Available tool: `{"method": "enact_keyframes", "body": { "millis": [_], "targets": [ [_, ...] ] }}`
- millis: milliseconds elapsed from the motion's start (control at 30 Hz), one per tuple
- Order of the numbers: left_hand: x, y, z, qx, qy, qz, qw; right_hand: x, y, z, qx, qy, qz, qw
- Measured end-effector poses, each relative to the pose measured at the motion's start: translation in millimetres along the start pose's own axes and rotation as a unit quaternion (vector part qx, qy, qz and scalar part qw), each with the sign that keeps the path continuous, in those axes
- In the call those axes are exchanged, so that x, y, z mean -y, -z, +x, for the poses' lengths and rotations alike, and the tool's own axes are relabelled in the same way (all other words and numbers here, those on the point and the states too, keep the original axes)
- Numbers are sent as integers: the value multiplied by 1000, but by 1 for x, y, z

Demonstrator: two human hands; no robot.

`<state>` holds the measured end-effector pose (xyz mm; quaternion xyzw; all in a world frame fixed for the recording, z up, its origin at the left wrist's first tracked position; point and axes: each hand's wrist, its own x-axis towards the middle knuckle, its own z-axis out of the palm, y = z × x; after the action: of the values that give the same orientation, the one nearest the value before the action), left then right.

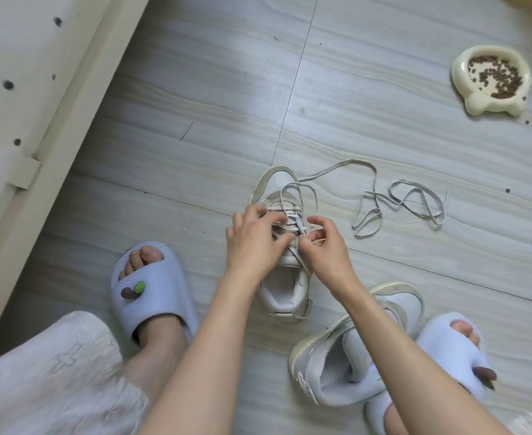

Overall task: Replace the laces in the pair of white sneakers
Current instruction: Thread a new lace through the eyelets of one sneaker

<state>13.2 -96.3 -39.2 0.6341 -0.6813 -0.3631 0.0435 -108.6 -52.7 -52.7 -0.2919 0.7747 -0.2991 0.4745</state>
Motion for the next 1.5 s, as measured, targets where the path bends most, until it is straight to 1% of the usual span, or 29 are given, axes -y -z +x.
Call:
{"method": "enact_keyframes", "body": {
  "millis": [100, 167, 200, 233, 267, 300, 333, 367, 400, 433, 467, 500, 533, 567, 600, 633, 667, 700, 733, 767, 833, 900, 1033, 1100, 1267, 1300, 1367, 1433, 1500],
  "targets": [
    [-5, 0, 0, -27, 24, -4, 999, -2, 0, -1, -8, 6, -9, 1000],
    [-2, 3, 4, -24, 38, -24, 999, -2, 0, -2, -16, 5, -12, 1000],
    [-1, 6, 5, -27, 44, -63, 997, -2, 0, -2, -18, 5, -12, 1000],
    [-2, 11, 5, -39, 55, -143, 987, -1, 0, -1, -19, 3, -13, 1000],
    [0, 18, 5, -58, 78, -269, 958, -1, 1, -1, -19, 2, -13, 1000],
    [3, 28, 7, -87, 104, -419, 898, -1, 2, -1, -19, 1, -13, 1000],
    [8, 40, 9, -123, 136, -557, 810, -1, 3, -1, -19, 0, -10, 1000],
    [17, 53, 11, -149, 162, -672, 707, -1, 3, -1, -19, -1, -7, 1000],
    [28, 63, 13, -174, 179, -742, 622, 0, 3, -1, -20, -2, -6, 1000],
    [36, 72, 14, -198, 199, -759, 587, 0, 3, -1, -21, -3, -6, 1000],
    [45, 77, 17, -215, 221, -729, 612, -1, 3, -1, -22, -3, -7, 1000],
    [48, 79, 19, -213, 236, -652, 689, -2, 2, 0, -22, -2, -9, 1000],
    [49, 74, 20, -185, 239, -535, 789, -2, 1, 0, -22, -3, -9, 1000],
    [46, 65, 20, -136, 220, -414, 873, -3, 0, 0, -22, -3, -10, 1000],
    [42, 54, 19, -81, 185, -306, 930, -3, 0, 0, -21, -2, -11, 1000],
    [36, 41, 17, -29, 141, -229, 963, -4, -1, 0, -20, 0, -14, 1000],
    [29, 28, 15, 13, 98, -179, 979, -4, -1, 0, -20, 3, -19, 1000],
    [21, 16, 12, 41, 62, -146, 986, -5, -2, 1, -20, 5, -21, 1000],
    [13, 7, 9, 51, 33, -115, 991, -6, -2, 0, -19, 6, -22, 1000],
    [7, 1, 7, 43, 16, -80, 996, -6, -2, 0, -19, 5, -19, 1000],
    [2, -2, 5, 22, 13, -38, 999, -7, -1, 0, -20, 2, -10, 1000],
    [3, -2, 4, 12, 24, -38, 999, -7, -1, -1, -17, -2, -2, 1000],
    [2, -3, 1, 24, 10, -21, 999, -7, 1, -5, -12, -9, 10, 1000],
    [1, -4, 1, 34, 8, -49, 998, -7, 3, -7, -9, -15, 9, 1000],
    [11, -1, 7, 55, 54, -182, 980, -8, 5, -11, -7, -39, 7, 999],
    [12, -1, 6, 53, 59, -198, 977, -7, 4, -12, -12, -21, -19, 1000],
    [16, 1, 3, 53, 74, -236, 967, -6, 1, -17, -41, 63, -116, 990],
    [22, 7, 0, 62, 89, -269, 957, -5, -4, -24, -62, 149, -188, 969],
    [29, 14, -2, 56, 93, -276, 955, -5, -9, -29, -57, 182, -251, 949]
  ]
}}
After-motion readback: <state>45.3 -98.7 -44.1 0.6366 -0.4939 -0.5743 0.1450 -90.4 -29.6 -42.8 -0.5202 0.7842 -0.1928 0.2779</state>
